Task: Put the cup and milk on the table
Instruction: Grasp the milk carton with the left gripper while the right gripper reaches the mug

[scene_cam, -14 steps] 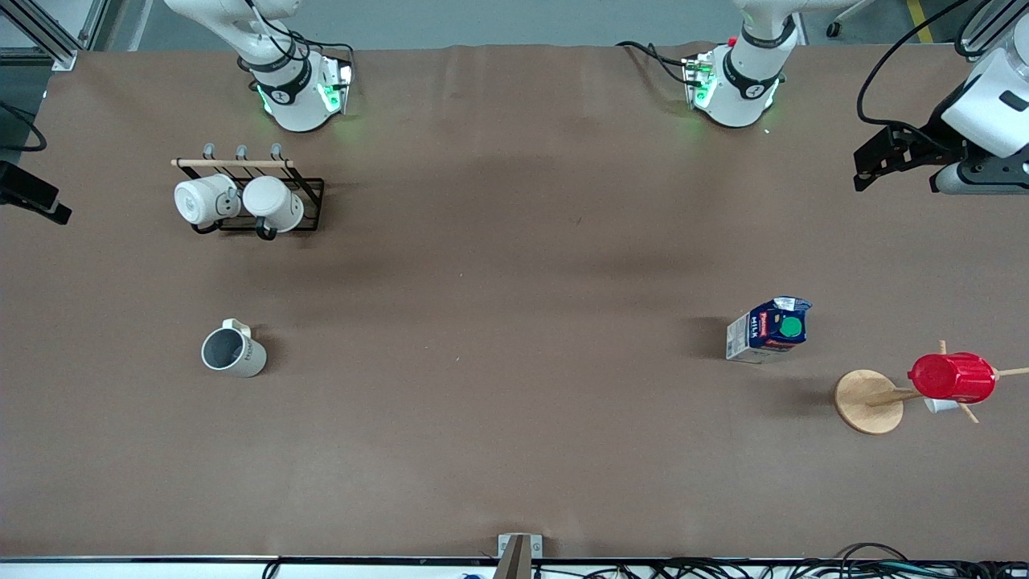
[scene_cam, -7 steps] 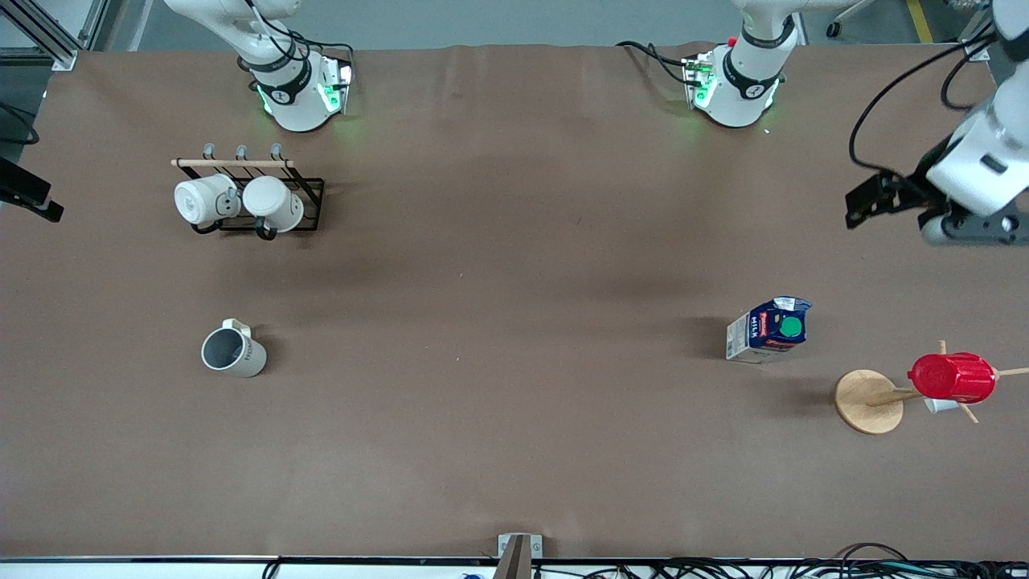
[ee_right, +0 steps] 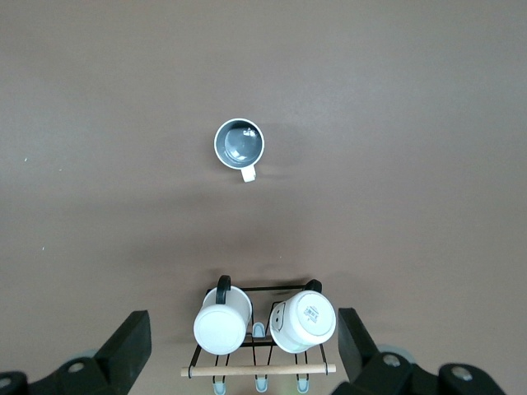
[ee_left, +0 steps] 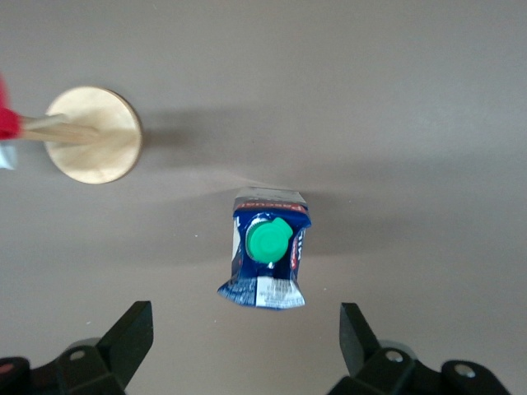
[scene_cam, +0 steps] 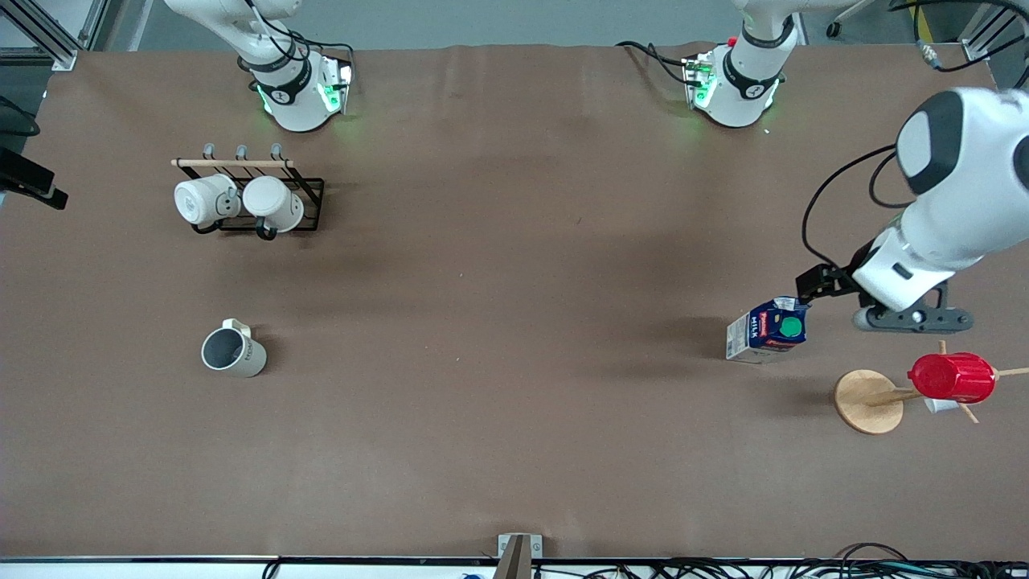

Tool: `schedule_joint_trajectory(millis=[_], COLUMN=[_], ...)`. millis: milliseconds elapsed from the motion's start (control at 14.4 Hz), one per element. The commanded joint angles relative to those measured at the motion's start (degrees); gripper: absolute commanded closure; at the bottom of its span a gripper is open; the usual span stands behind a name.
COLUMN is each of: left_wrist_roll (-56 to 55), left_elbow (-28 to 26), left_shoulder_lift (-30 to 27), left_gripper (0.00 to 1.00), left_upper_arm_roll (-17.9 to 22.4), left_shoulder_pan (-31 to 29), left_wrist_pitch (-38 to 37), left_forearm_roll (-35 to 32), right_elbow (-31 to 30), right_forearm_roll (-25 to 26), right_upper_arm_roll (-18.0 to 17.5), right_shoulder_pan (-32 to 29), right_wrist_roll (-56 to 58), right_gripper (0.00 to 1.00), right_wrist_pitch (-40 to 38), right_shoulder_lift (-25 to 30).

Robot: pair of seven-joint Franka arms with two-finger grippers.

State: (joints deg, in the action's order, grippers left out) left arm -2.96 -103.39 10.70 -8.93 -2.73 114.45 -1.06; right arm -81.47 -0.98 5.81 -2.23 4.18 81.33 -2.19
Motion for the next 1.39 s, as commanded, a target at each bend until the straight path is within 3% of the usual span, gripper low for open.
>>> schedule_joint_trajectory(millis=[0, 278, 486, 556, 694, 903, 1319], left_wrist_roll=[0.9, 1.0, 1.1, 1.0, 1.0, 1.0, 0.8], left_elbow=[-2.9, -8.4, -8.5, -8.5, -8.3, -7.8, -4.5], left_shoulder_lift=[1.8, 2.5, 4.1, 4.5, 4.8, 5.5, 6.1], left_gripper=[0.0, 0.0, 0.02, 0.07, 0.32, 0.55, 0.61], left_upper_arm_roll=[-0.1, -0.1, -0.1, -0.1, -0.1, -0.1, -0.1], left_shoulder_pan=[0.2, 0.4, 0.4, 0.5, 0.6, 0.6, 0.8], left_wrist_pitch=[3.5, 11.0, 11.8, 11.9, 12.1, 12.1, 11.5], left_forearm_roll=[-1.1, -1.1, -1.1, -1.1, -1.1, -1.1, -1.0], right_elbow=[1.1, 1.2, -7.7, -11.6, -18.1, -21.8, -28.3], right_forearm_roll=[-0.4, -1.0, -3.4, -3.4, -3.4, -3.4, -3.3], right_upper_arm_roll=[-0.4, -0.5, -0.5, -0.5, -0.6, -0.5, -0.5], right_shoulder_pan=[-1.1, -0.6, -0.2, 0.5, 1.5, 2.3, 2.0], right_wrist_roll=[1.0, 1.2, 1.6, 1.8, 4.3, 7.4, 18.1], right_gripper=[0.0, 0.0, 0.0, 0.0, 0.0, 0.0, 0.0], right_wrist_pitch=[-0.4, 1.8, 14.5, 20.3, 30.8, 38.5, 53.7], right_shoulder_lift=[-1.7, -8.2, -9.2, -9.5, -11.0, -14.9, -21.4])
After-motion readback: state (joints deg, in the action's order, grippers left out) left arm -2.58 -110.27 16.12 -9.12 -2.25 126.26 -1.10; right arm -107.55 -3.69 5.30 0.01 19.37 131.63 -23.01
